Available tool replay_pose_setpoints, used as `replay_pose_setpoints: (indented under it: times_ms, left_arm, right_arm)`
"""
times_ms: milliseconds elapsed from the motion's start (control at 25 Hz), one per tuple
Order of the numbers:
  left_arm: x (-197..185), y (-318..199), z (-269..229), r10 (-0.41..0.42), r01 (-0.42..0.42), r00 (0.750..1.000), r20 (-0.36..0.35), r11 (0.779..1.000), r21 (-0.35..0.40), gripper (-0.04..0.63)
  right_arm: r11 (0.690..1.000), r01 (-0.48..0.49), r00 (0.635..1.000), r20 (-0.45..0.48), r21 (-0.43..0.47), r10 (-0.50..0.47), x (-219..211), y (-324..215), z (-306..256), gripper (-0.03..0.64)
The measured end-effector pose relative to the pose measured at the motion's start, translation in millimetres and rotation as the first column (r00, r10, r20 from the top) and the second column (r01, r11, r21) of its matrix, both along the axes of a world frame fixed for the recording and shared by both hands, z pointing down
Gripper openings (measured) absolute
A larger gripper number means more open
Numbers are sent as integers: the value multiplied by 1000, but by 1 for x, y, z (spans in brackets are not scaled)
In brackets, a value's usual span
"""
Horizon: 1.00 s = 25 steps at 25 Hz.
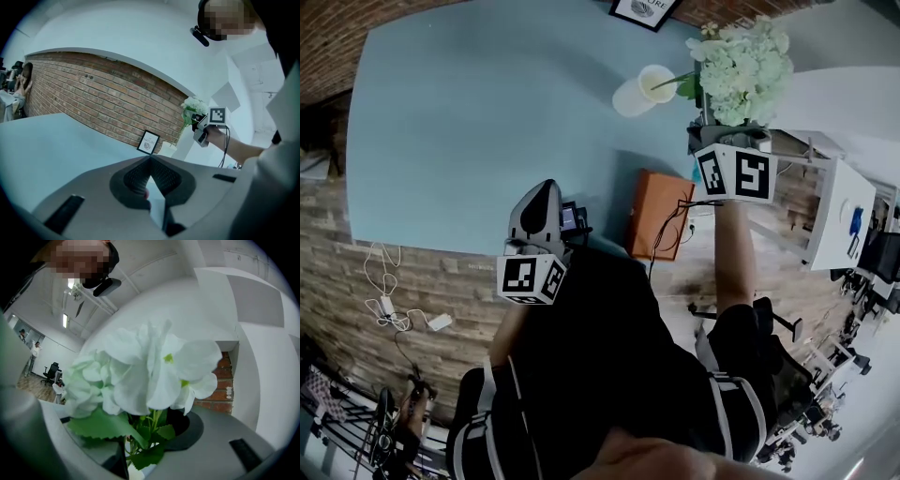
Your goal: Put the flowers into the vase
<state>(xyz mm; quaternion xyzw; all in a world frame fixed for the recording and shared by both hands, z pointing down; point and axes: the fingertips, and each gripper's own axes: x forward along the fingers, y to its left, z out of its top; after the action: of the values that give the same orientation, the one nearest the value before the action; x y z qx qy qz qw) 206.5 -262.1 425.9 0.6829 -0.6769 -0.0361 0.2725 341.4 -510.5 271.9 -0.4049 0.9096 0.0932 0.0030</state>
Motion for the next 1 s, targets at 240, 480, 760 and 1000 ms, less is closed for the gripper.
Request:
replay_pose_setpoints:
  times_ms: [240, 480, 760, 1000]
  left_arm:
    - [-5, -13, 8, 9, -9, 1000, -2, 1000, -24, 17]
    - [-8, -16, 11, 4, -4, 1000, -1, 999, -39, 17]
    - [-6, -20, 14, 5, -5, 1000, -12, 999, -44, 17]
    - [-7, -16, 12, -2, 2, 1000, -7, 999, -48, 17]
  right_arm:
    - [997, -20, 1000, 8, -70, 21, -7, -17, 34, 186]
    - [988, -41, 999, 0, -151, 41, -6, -21, 72, 186]
    - [986, -57, 996, -71, -156, 46, -14, -18, 106, 186]
    - [985, -69, 992, -118, -159, 51, -19, -17, 125, 186]
